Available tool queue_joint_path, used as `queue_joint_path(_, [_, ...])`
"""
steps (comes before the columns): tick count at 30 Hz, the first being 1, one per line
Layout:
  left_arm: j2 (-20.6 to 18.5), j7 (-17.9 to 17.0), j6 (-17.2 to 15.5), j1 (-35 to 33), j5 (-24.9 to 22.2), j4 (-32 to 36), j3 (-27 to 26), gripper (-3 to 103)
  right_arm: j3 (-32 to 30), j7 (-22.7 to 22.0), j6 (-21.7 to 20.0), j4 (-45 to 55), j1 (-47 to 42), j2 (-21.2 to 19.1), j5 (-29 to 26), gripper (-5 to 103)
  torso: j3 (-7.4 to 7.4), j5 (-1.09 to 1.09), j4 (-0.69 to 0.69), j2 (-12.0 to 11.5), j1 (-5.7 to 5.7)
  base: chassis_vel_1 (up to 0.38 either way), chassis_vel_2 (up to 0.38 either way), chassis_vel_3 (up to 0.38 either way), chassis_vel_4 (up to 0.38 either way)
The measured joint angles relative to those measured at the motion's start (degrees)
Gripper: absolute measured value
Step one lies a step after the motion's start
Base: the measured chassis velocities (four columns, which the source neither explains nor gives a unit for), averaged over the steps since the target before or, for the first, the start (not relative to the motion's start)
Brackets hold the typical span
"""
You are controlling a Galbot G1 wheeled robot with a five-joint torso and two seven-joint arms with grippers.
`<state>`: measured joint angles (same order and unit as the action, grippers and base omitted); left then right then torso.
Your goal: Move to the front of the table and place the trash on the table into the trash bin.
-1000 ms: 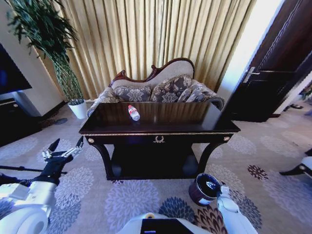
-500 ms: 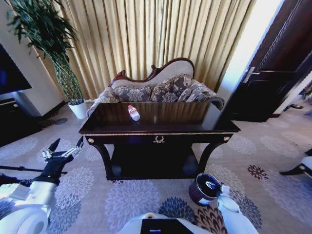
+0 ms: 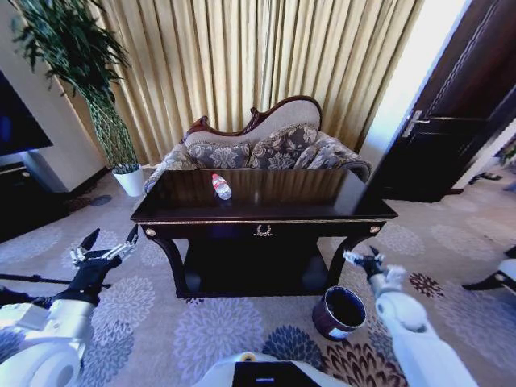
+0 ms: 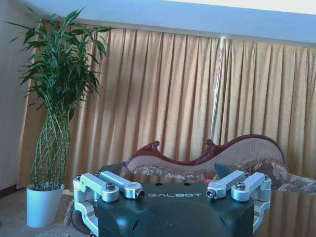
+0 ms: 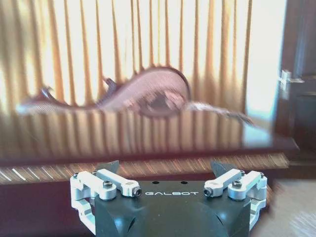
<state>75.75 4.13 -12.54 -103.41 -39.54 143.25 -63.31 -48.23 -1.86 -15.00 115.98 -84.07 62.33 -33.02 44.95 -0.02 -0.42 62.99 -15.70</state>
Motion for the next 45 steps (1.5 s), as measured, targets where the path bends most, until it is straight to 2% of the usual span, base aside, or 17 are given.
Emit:
queue_joint_path(5, [-0.05,-0.16,-0.12,0.02,-0.01,0.0,-0.28,100,-2.15,0.5,-2.93,9.23,-0.14,0.09,-1.44,100,0.0,0.01,0.0,0.0,0.0,0.0,0.0,0.0,0.0])
queue_joint_path(12, [-0.24,-0.16,-0.12,-0.11,-0.72,0.0,-1.75,100,-4.65,1.74,-3.86,15.57,-0.55,0.21,-1.41,100,0.0,0.0,0.0,0.0,0.0,0.0,0.0,0.0,0.0])
queue_joint_path(20, [-0.73,-0.53,-0.24,0.16,-1.52,0.0,-2.25,100,-4.18,2.07,-4.07,16.81,-1.85,1.13,0.98,100,0.0,0.0,0.0,0.0,0.0,0.0,0.0,0.0,0.0])
queue_joint_path(24, [-2.08,-1.7,-1.47,0.94,-3.2,0.0,-4.05,100,-4.68,4.02,-4.64,17.84,-4.82,2.05,2.14,100,0.0,0.01,-0.01,0.0,0.0,0.0,0.0,0.0,0.0])
queue_joint_path(30, [-2.29,-1.95,-1.79,1.0,-3.85,0.0,-4.72,100,-5.57,5.15,-7.2,21.54,-8.67,3.47,1.77,100,0.0,0.0,-0.01,0.0,0.0,0.0,0.0,0.0,0.0])
queue_joint_path(45, [-3.4,-2.88,-3.02,1.95,-5.31,0.0,-5.88,100,-4.9,5.24,-7.16,22.78,-8.77,4.18,1.76,100,0.0,0.01,0.0,0.01,0.01,-0.007,0.005,0.006,-0.006])
